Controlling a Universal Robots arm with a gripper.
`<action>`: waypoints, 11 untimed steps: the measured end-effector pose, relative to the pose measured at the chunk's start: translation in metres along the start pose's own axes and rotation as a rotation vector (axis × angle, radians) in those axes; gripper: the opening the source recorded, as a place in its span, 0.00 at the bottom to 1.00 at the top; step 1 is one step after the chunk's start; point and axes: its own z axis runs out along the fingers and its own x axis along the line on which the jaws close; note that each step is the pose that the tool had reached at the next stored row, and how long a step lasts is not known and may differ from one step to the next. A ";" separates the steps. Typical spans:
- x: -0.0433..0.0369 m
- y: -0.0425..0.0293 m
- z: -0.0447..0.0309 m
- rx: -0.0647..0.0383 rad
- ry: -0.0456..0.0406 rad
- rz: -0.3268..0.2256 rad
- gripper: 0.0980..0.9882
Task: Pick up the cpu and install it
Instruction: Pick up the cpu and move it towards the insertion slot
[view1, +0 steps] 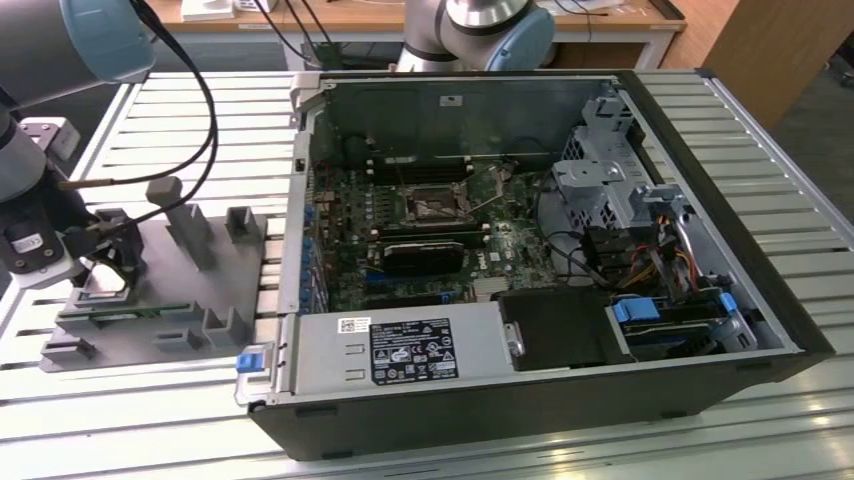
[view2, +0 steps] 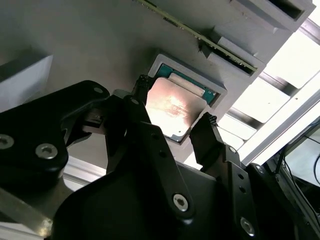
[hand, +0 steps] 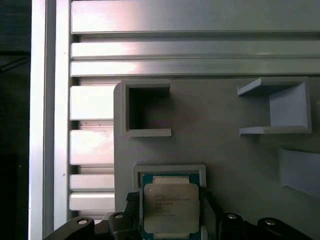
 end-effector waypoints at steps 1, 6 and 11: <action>0.0000 0.0000 0.0000 0.000 0.0003 -0.006 0.58; 0.0005 0.0000 0.0000 0.000 0.0016 -0.031 0.58; 0.0005 0.0000 0.0000 0.000 0.0023 -0.041 0.49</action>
